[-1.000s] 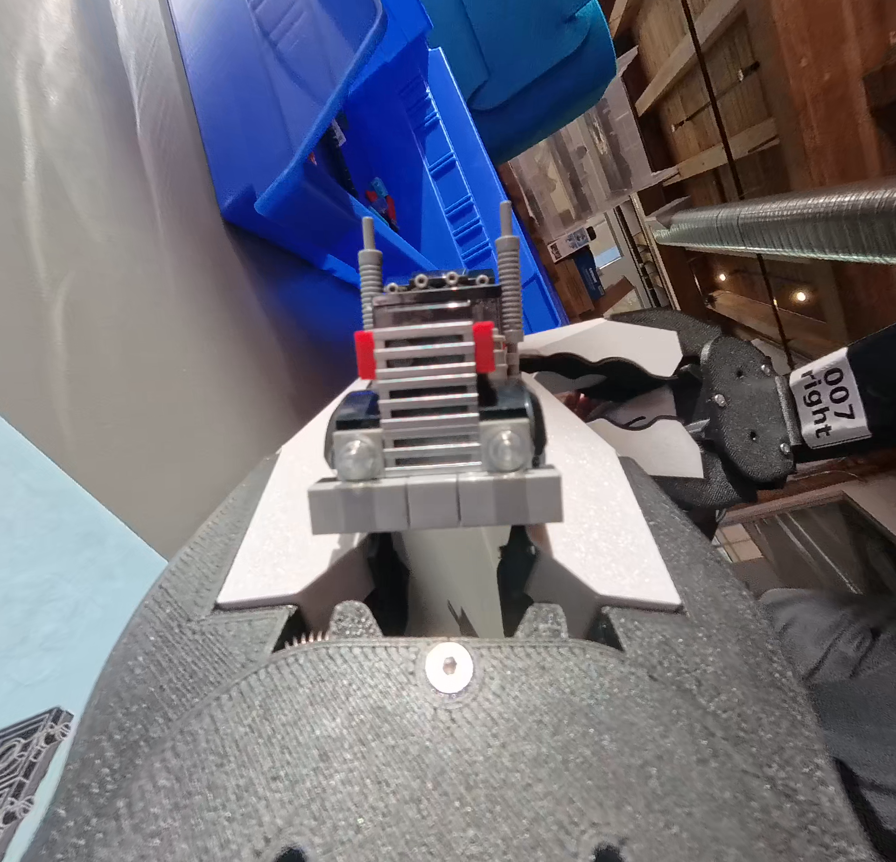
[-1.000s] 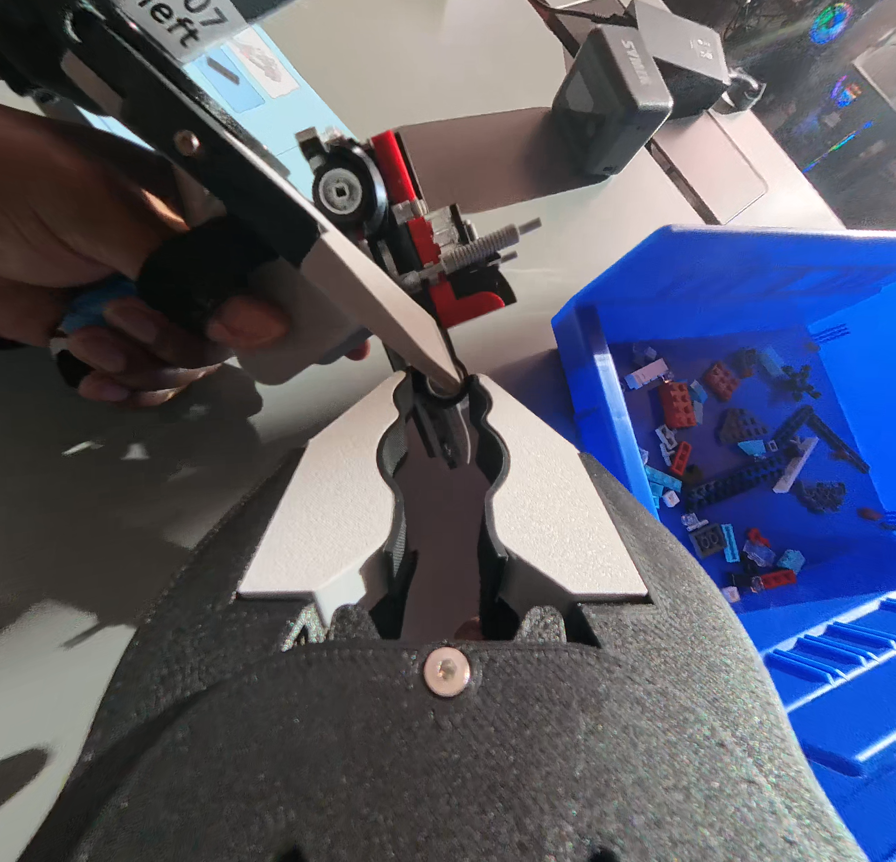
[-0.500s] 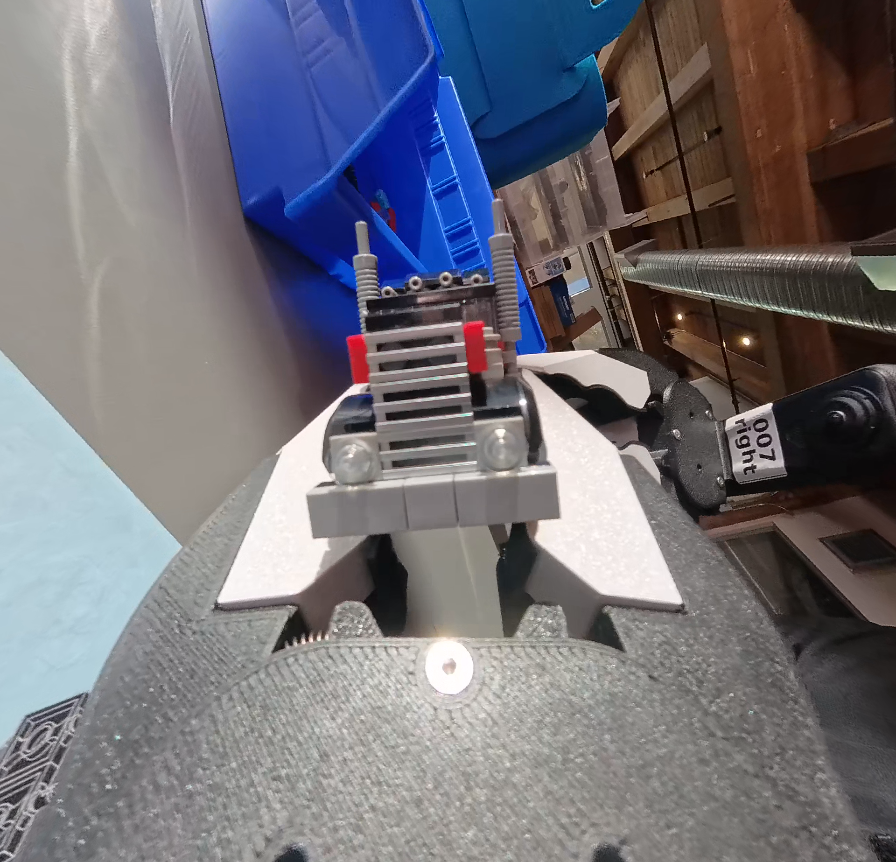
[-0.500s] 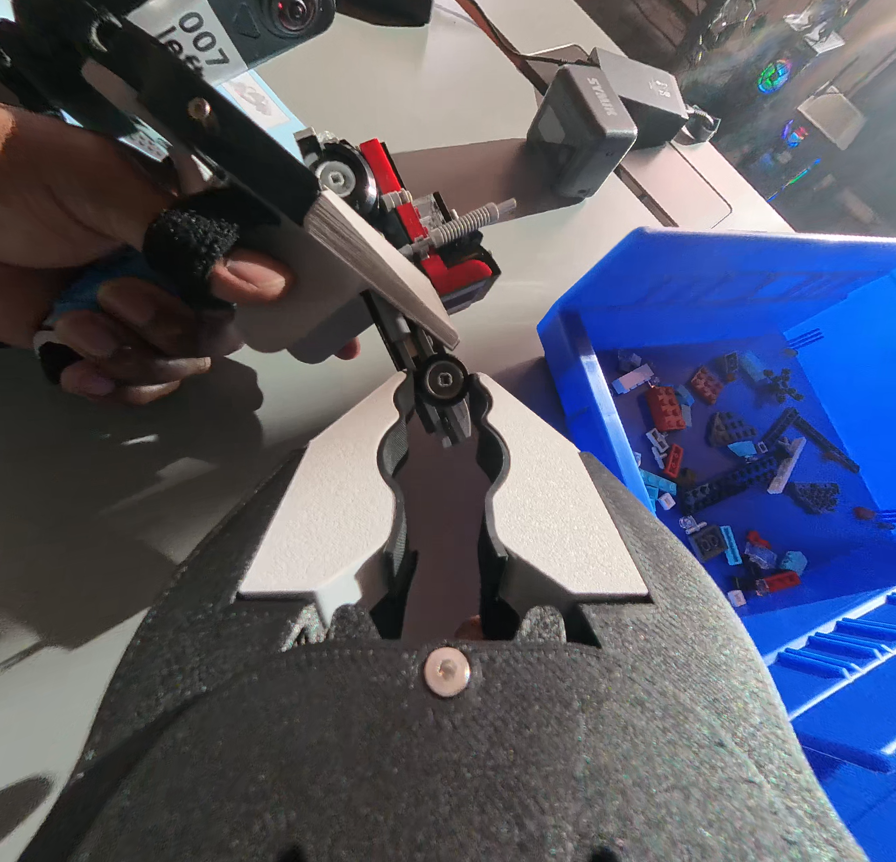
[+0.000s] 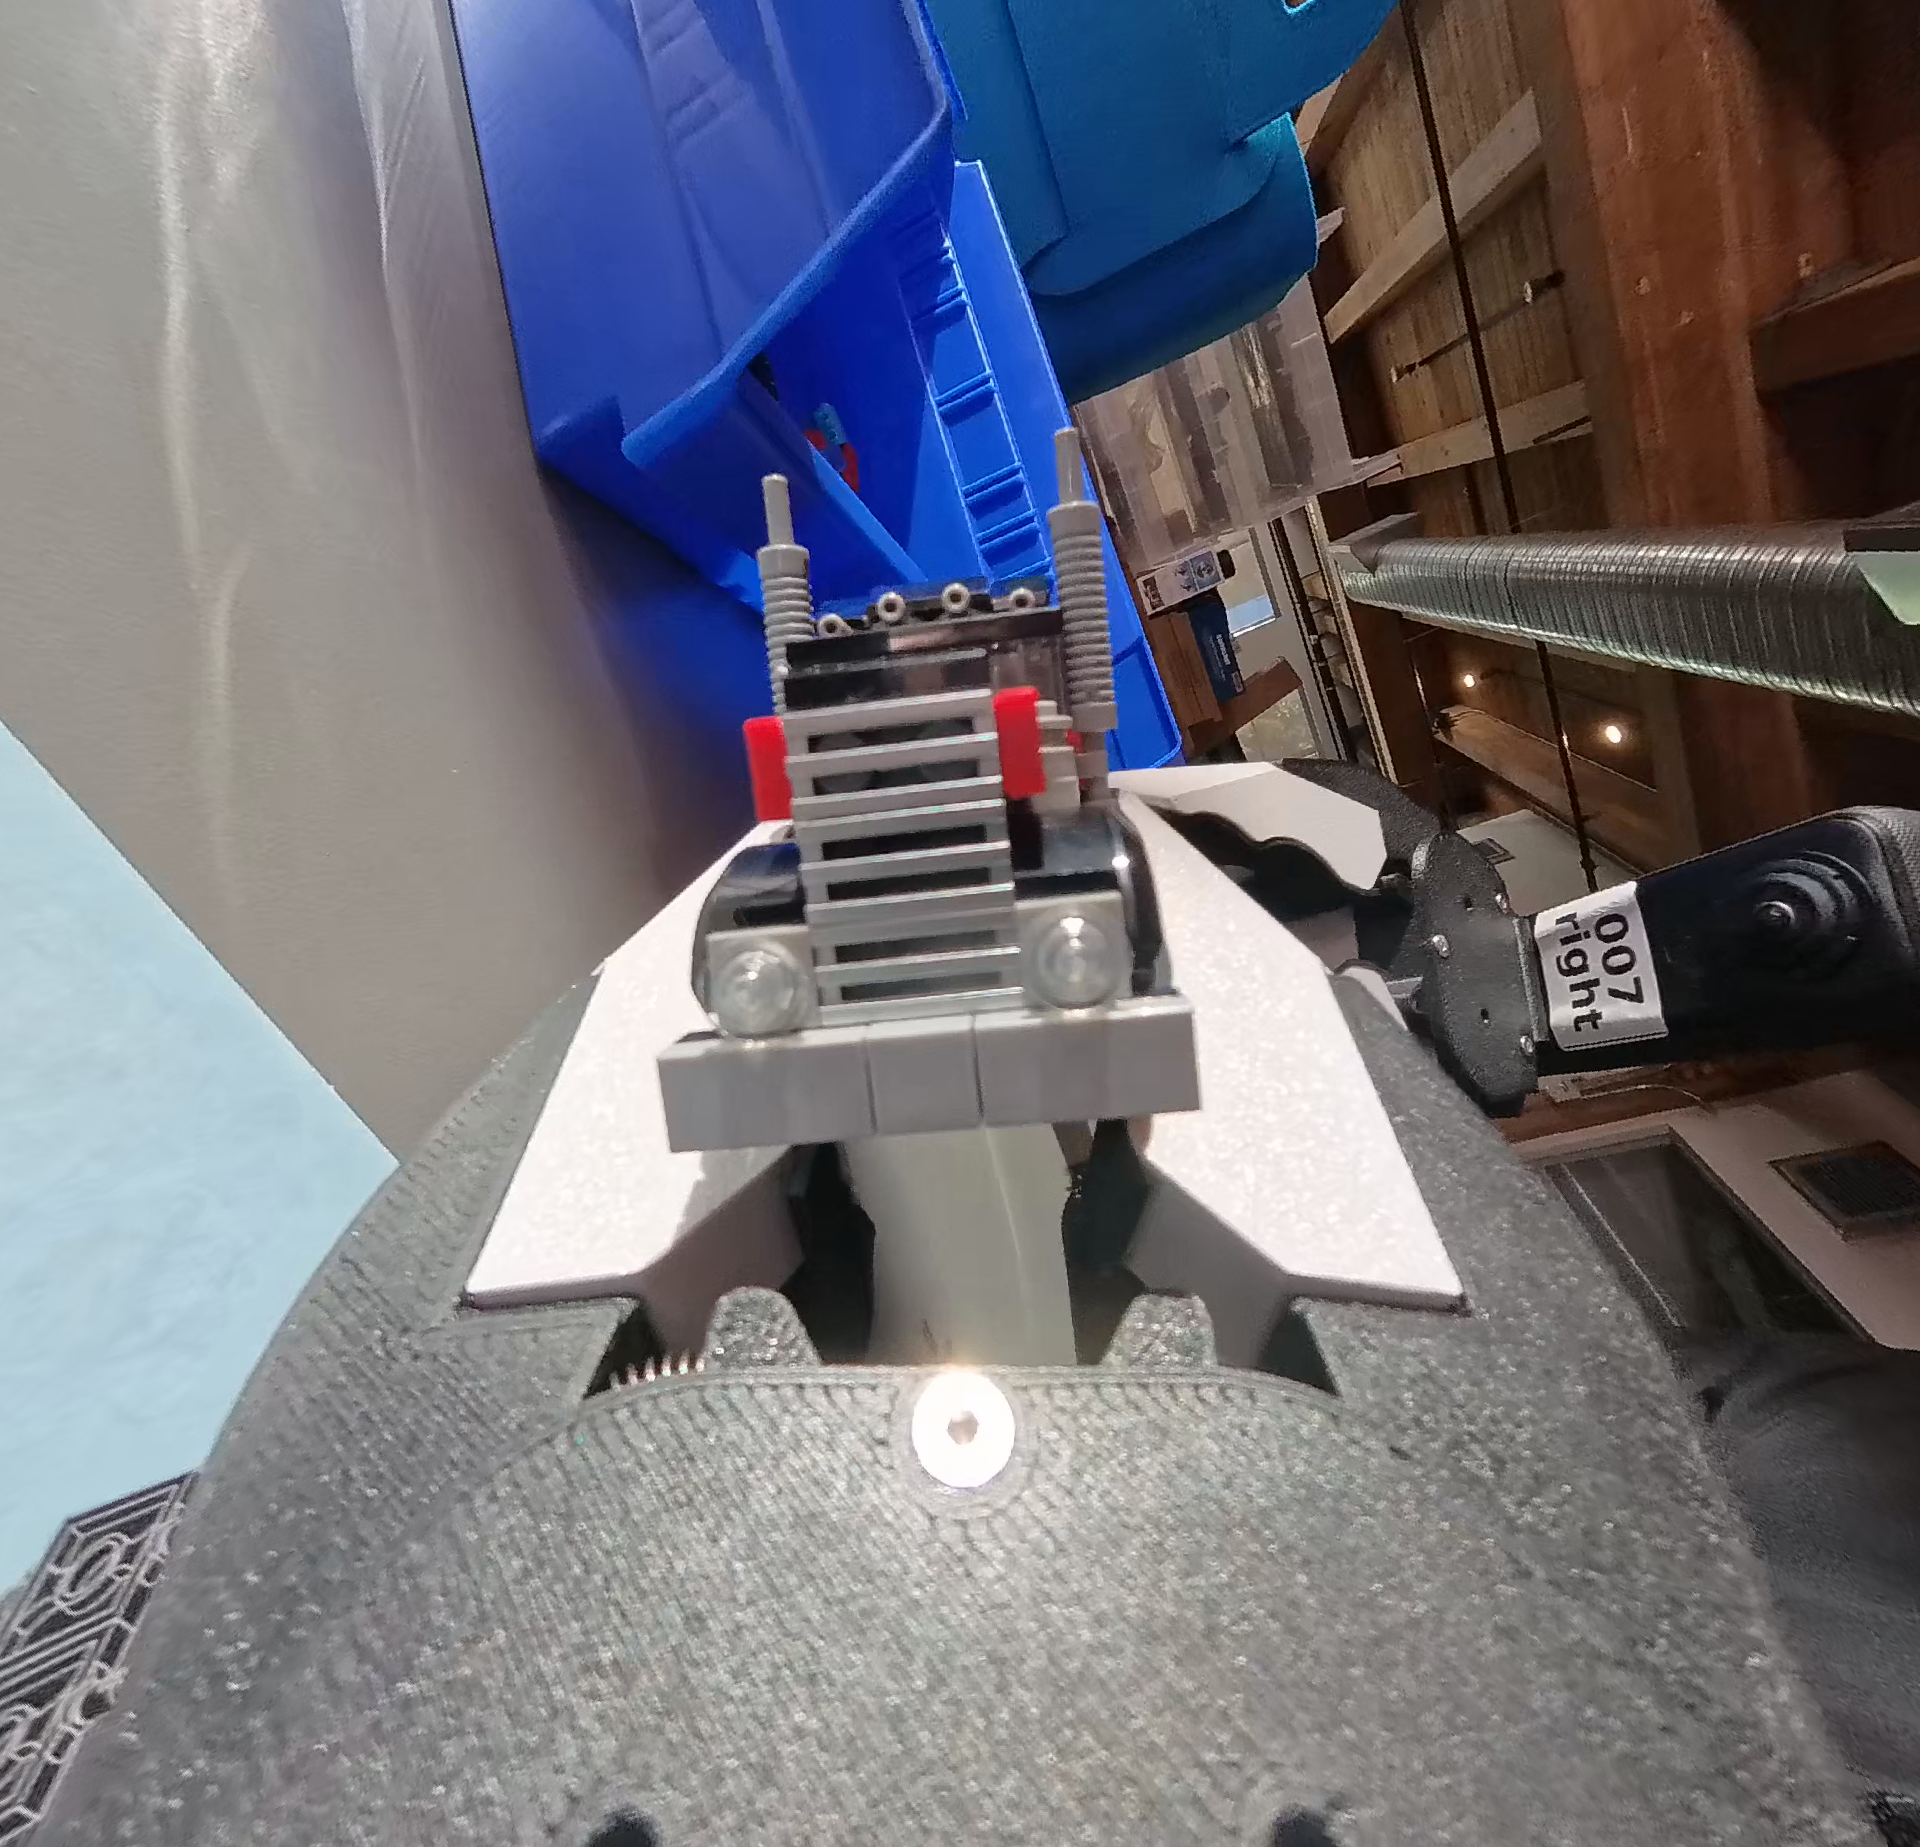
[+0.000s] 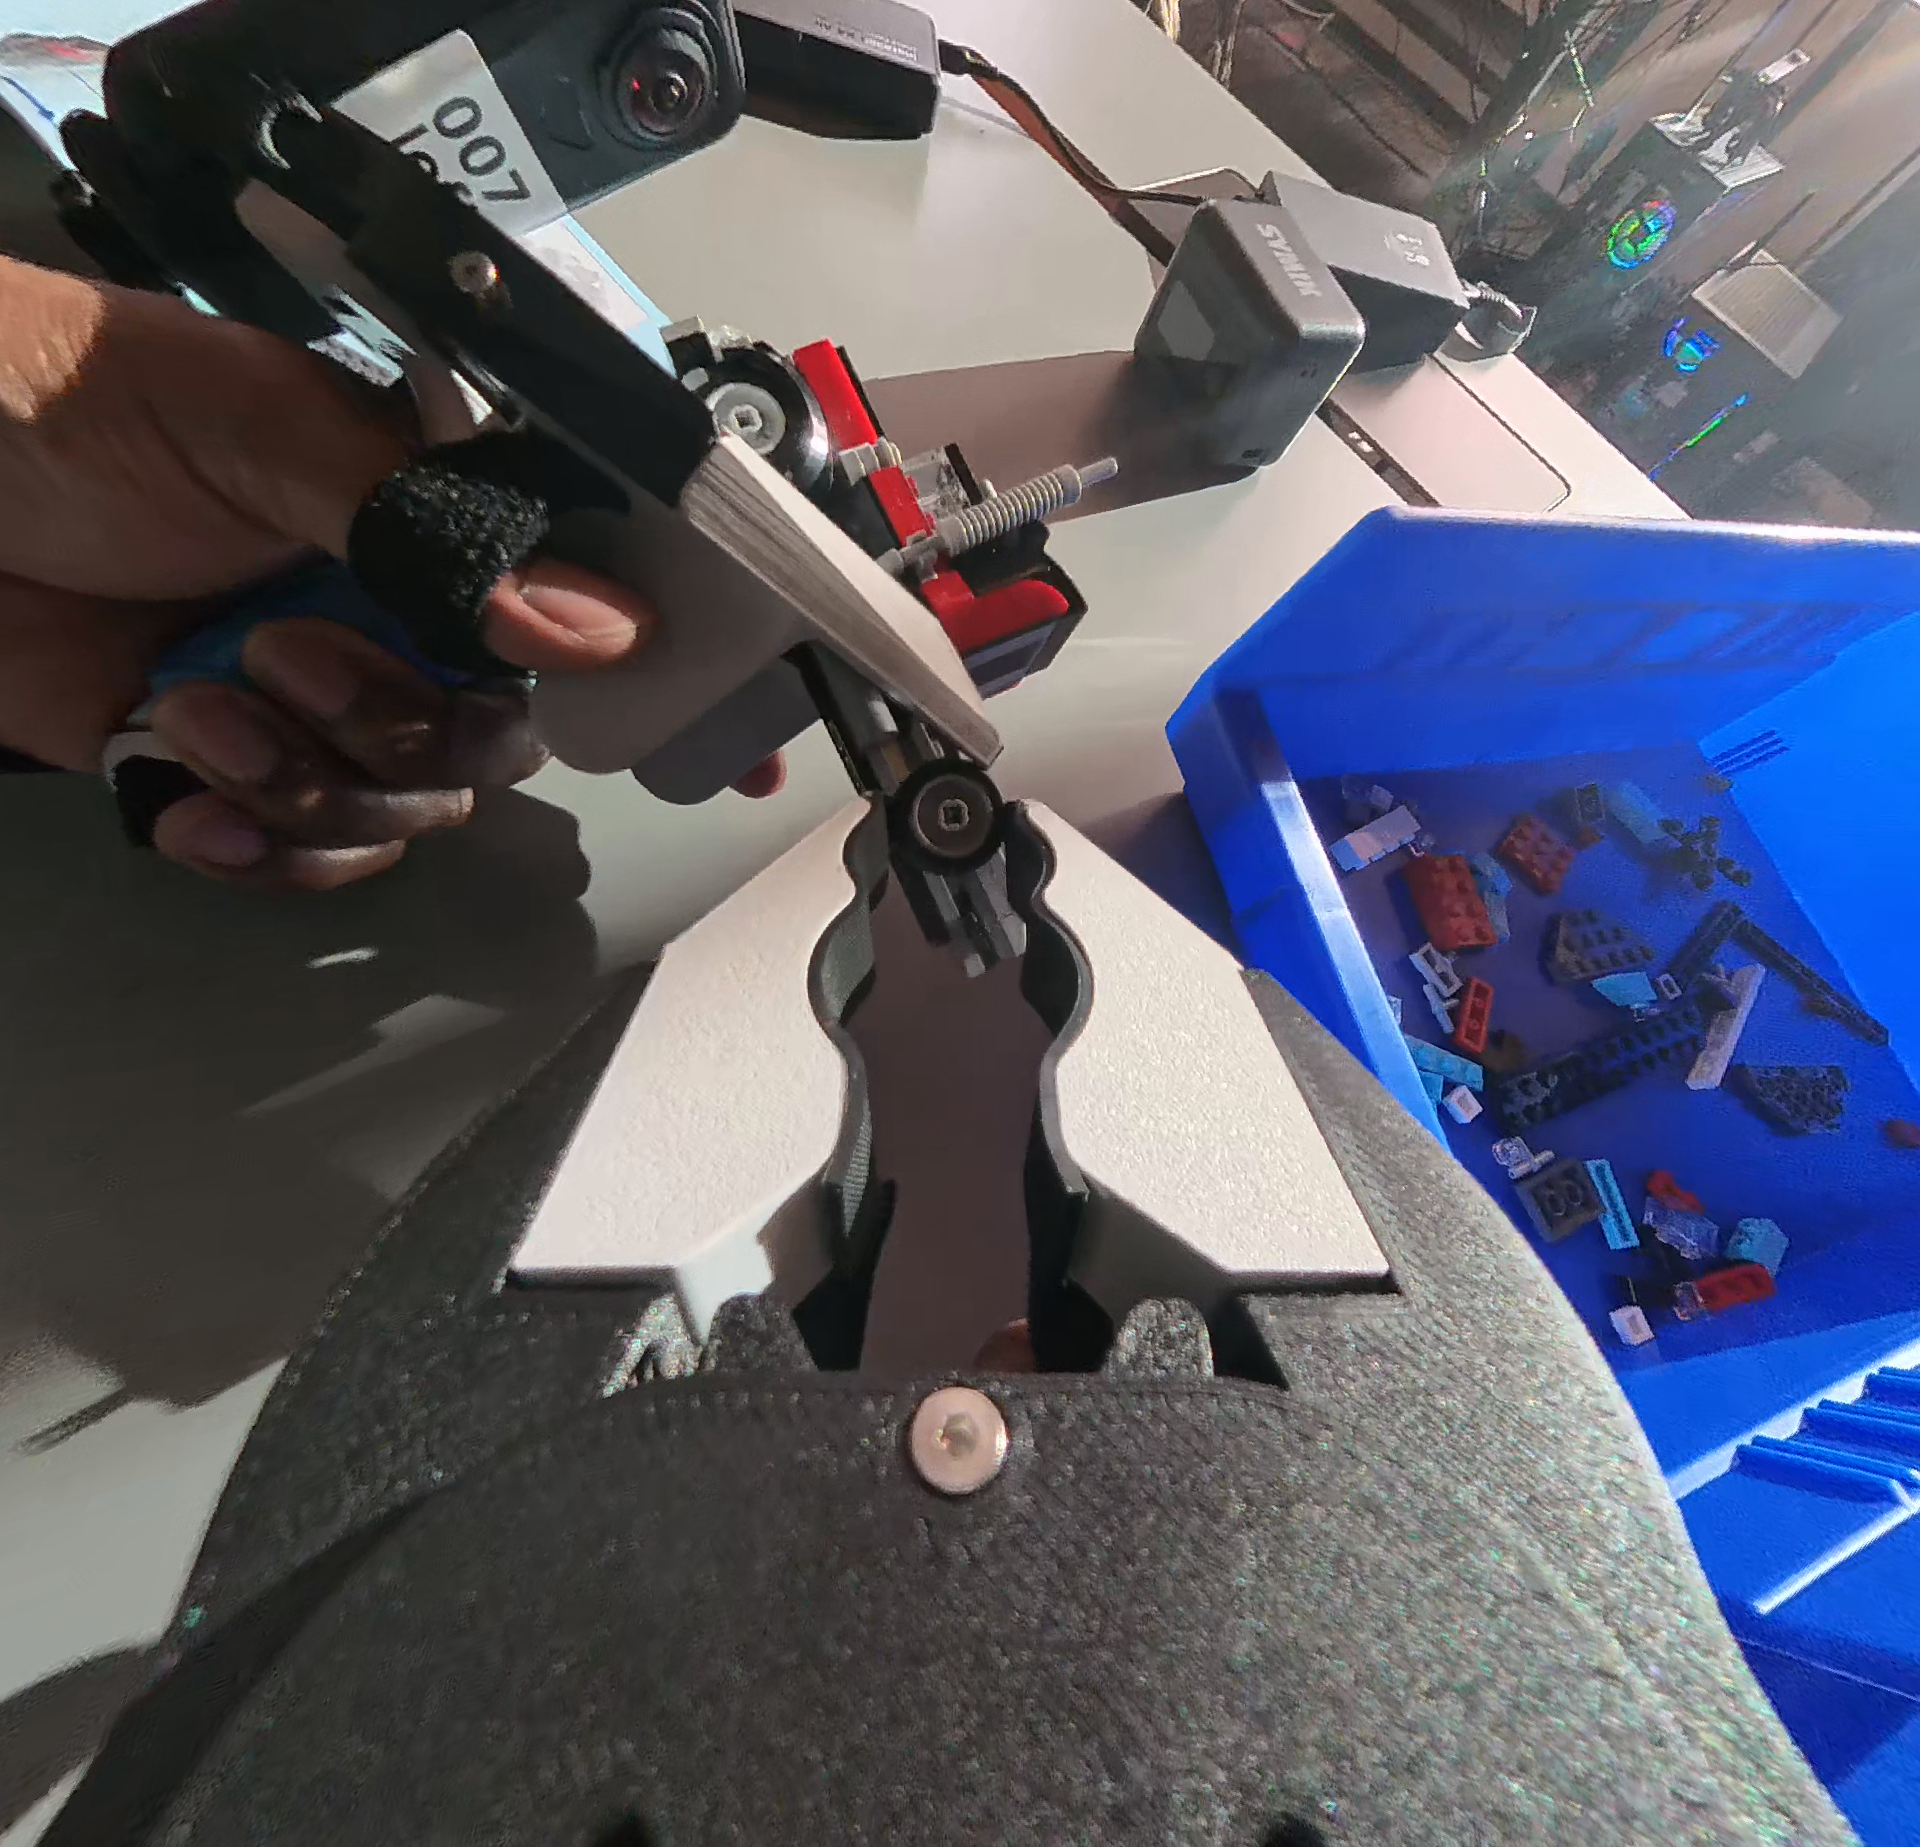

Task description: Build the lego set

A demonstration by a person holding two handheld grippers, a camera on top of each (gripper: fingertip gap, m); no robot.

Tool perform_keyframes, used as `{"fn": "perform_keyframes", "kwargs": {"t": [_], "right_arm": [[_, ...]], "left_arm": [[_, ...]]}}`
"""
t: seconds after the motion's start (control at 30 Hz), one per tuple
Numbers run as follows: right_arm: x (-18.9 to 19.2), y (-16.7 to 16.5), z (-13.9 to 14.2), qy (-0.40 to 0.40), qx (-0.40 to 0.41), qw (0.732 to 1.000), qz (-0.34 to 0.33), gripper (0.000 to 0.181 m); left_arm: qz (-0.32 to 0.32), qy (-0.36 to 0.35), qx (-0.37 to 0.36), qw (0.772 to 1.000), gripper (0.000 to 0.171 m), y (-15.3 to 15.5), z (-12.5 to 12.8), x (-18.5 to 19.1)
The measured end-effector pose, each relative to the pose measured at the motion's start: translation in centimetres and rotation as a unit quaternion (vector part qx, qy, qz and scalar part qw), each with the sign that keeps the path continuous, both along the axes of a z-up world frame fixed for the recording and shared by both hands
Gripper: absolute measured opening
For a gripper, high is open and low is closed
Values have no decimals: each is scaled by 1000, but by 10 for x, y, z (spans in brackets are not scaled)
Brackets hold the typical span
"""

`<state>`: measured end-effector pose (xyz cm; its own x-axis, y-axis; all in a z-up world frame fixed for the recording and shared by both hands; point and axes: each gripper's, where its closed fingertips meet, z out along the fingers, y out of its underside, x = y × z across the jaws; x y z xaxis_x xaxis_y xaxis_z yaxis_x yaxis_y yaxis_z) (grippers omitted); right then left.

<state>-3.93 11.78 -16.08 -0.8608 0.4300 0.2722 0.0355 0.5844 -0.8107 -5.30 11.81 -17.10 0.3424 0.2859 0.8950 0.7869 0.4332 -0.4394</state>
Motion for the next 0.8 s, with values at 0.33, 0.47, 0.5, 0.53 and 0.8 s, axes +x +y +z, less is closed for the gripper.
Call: {"fn": "perform_keyframes", "kwargs": {"t": [0.33,0.47,0.5,0.53,0.8], "right_arm": [[1,-3,-6,-6,11,1000,6,25],[1,-4,-6,-4,13,1000,7,25],[1,-4,-6,-4,13,1000,7,25],[0,-4,-6,-3,12,1000,7,25],[-2,-8,-5,-4,1,1000,9,25]], "left_arm": [[3,-10,5,1000,53,-2,-1,-1],[3,-11,9,1000,53,-2,-1,-1],[3,-12,10,1000,53,-3,-1,-1],[4,-12,11,1000,53,-3,0,-2],[7,-20,24,999,53,-5,0,-3]]}}
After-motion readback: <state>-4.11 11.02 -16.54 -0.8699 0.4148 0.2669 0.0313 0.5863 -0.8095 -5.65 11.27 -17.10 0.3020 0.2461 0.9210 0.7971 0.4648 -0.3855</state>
